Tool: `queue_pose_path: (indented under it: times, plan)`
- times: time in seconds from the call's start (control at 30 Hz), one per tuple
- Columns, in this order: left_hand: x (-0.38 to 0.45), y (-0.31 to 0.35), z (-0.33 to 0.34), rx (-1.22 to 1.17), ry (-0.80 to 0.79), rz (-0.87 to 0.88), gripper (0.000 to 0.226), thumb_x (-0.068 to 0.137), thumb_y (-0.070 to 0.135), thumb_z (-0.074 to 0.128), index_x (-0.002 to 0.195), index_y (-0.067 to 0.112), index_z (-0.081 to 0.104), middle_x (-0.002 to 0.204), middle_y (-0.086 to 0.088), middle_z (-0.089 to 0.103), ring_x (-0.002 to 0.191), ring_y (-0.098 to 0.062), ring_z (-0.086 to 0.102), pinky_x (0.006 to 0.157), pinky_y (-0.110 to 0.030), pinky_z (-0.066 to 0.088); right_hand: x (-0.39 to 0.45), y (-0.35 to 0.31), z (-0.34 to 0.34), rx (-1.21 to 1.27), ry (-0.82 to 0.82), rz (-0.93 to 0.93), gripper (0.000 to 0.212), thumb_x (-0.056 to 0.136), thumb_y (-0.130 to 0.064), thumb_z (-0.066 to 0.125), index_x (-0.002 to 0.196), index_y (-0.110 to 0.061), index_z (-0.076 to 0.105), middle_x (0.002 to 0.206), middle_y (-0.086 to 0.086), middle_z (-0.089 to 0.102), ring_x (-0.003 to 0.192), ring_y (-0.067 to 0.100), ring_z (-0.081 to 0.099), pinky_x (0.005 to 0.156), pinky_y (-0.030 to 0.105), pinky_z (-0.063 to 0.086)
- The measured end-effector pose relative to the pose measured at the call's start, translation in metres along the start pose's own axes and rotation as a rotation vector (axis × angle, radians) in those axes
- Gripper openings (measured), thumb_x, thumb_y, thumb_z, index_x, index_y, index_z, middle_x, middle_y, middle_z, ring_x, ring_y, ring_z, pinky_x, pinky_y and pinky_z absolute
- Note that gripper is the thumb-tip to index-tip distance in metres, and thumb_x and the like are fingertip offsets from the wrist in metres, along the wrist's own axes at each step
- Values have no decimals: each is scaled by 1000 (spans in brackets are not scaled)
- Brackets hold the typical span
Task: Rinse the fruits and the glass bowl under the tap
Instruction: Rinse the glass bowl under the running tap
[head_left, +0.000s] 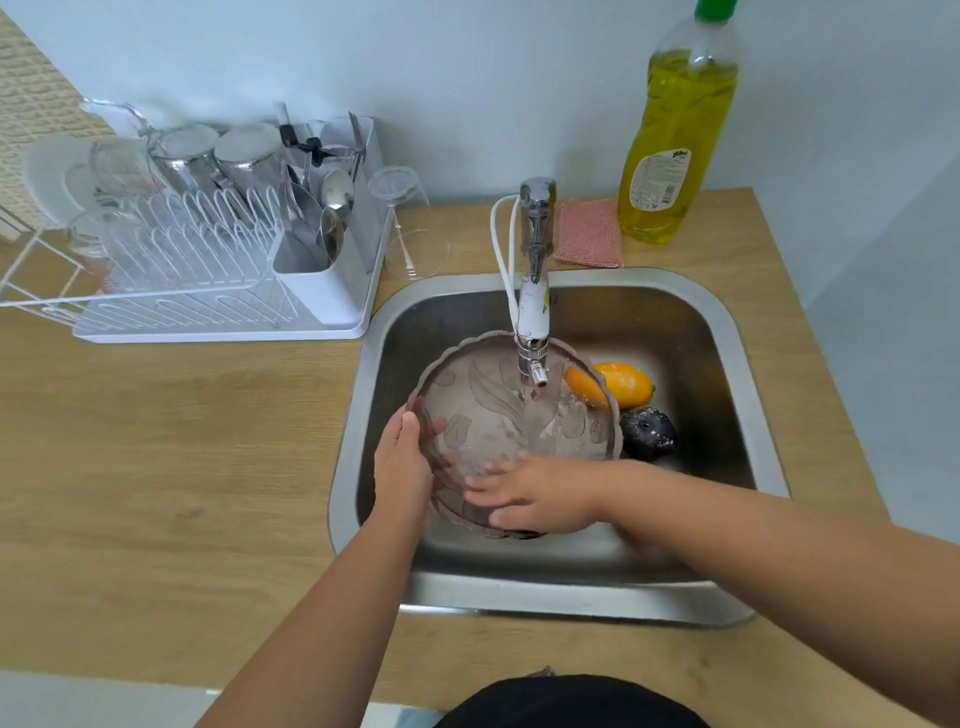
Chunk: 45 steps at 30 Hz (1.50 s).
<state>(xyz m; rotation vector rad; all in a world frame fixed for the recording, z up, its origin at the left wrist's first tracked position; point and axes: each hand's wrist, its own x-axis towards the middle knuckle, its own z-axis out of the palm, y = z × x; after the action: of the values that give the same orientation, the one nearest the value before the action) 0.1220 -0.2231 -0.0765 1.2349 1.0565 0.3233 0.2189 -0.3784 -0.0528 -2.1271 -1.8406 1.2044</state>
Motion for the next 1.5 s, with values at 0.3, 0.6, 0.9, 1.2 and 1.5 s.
queue_pose_path:
  times: [0.3, 0.6, 0.9, 1.2, 1.5]
  plan:
    - [-6, 4, 22, 40, -117, -52, 29, 109, 36, 35, 119, 32, 62, 107, -6, 76, 90, -36, 73, 66, -40, 60, 9, 42, -14, -148, 229, 463, 75, 100, -56, 21, 155, -15, -9, 163, 9, -13, 150, 29, -15, 121, 46, -8]
    - [-2, -13, 8, 58, -120, -121, 40, 98, 51, 39, 114, 32, 70, 118, -7, 73, 115, -33, 67, 102, -60, 50, 33, 2, 7, -13, 155, 129, 69, 102, -44, 33, 154, -31, -10, 160, -2, -25, 150, 27, -13, 121, 47, -6]
    - [-16, -10, 12, 83, -145, -171, 46, 98, 55, 37, 127, 31, 64, 124, -9, 70, 110, -31, 69, 91, -52, 58, 25, 14, 7, -242, 266, 173, 64, 102, -53, 20, 154, -30, -10, 162, -10, -15, 151, 24, -10, 117, 43, -13]
    - [-15, 9, -3, 195, 9, 18, 34, 104, 36, 38, 93, 28, 68, 100, -7, 75, 80, -25, 73, 78, -46, 63, 11, 47, 7, -330, 327, 597, 66, 102, -50, 16, 155, -15, -3, 163, 1, -9, 151, 21, -11, 119, 44, -8]
    - [-5, 8, -9, 150, 154, 109, 32, 104, 38, 36, 95, 35, 66, 99, -3, 72, 84, -17, 68, 88, -49, 59, 10, -34, 27, 192, 193, 285, 48, 103, -36, 30, 149, -27, 36, 161, -10, 25, 145, 25, 26, 119, 42, 22]
